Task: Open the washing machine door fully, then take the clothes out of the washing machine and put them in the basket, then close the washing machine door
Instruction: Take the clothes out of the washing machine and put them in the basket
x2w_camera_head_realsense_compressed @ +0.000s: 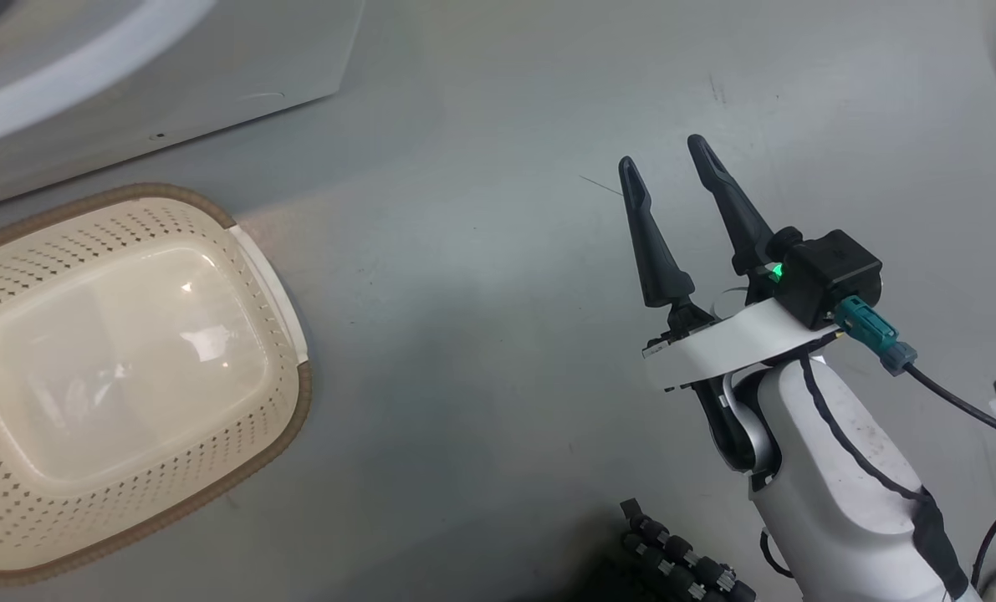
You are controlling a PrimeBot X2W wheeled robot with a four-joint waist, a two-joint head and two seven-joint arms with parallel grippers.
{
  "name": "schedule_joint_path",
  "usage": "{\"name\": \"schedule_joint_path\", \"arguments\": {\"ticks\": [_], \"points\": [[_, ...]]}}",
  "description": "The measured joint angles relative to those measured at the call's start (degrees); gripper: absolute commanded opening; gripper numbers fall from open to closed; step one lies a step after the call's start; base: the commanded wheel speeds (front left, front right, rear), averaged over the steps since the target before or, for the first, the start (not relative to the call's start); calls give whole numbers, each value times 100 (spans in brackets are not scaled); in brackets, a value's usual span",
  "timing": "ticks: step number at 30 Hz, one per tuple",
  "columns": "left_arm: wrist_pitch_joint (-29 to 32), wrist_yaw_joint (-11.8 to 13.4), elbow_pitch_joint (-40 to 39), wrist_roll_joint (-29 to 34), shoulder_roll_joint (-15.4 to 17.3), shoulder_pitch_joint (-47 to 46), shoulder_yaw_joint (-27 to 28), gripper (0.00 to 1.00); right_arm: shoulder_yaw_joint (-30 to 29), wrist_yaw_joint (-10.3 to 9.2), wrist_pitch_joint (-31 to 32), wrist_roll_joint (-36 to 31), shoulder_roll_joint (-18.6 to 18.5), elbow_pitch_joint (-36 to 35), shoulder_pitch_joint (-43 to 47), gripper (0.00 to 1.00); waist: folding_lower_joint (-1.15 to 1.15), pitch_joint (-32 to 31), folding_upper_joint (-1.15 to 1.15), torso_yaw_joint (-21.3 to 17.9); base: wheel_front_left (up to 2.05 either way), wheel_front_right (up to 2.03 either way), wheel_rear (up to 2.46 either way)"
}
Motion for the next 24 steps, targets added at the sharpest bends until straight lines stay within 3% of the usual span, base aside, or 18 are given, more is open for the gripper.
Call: {"name": "schedule_joint_path", "arguments": {"ticks": [11,24], "points": [[-959,-352,-94,-56,-331,349,-49,0,-94,16,0,-254,-3,175,-86,100,0,-341,0,303,0,0,0],[-2143,-474,-145,-135,-801,1471,-121,0,-164,170,0,-527,-12,593,90,100,-1,-1035,0,717,0,0,0]]}}
